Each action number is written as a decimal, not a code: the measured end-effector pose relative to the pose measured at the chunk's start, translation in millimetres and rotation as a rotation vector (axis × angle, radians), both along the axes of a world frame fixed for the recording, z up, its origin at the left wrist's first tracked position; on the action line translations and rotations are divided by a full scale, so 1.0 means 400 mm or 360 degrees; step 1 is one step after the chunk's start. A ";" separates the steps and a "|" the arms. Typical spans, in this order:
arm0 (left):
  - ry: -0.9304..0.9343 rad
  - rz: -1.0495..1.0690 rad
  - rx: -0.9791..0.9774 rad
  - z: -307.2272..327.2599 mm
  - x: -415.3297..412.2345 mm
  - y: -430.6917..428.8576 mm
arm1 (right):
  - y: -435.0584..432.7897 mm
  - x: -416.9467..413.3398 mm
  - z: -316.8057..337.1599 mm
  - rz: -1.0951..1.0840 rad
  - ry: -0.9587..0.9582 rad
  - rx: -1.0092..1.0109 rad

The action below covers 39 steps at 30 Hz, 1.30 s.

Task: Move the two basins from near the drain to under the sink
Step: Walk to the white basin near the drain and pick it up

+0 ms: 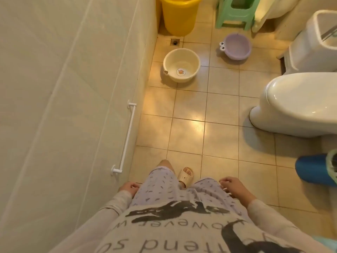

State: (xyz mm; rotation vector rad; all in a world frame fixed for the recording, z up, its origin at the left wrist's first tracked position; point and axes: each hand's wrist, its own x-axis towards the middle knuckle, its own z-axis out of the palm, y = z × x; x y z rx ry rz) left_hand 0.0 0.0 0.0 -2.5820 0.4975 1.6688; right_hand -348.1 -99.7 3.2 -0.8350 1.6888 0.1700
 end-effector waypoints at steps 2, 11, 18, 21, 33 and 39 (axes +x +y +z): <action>-0.0037 0.0008 0.0000 -0.007 0.007 -0.003 | -0.056 0.008 0.002 -0.0045 -0.0052 -0.0056; -0.0033 0.0107 0.0132 -0.059 0.057 -0.123 | -0.290 0.061 0.004 -0.0037 -0.0124 -0.0188; 0.0003 0.0106 0.0055 -0.097 0.145 -0.427 | -0.452 0.106 -0.035 -0.0092 0.0029 -0.0039; 0.0056 0.0067 -0.0008 -0.093 0.185 -0.611 | -0.524 0.129 -0.038 -0.0145 0.0087 0.0017; 0.0192 -0.0035 -0.0354 0.019 0.275 -1.136 | -0.769 0.205 -0.008 -0.0225 0.0225 -0.0004; 0.0191 0.0061 -0.0226 -0.011 0.285 -1.216 | -0.986 0.228 -0.030 -0.0230 0.0166 0.0037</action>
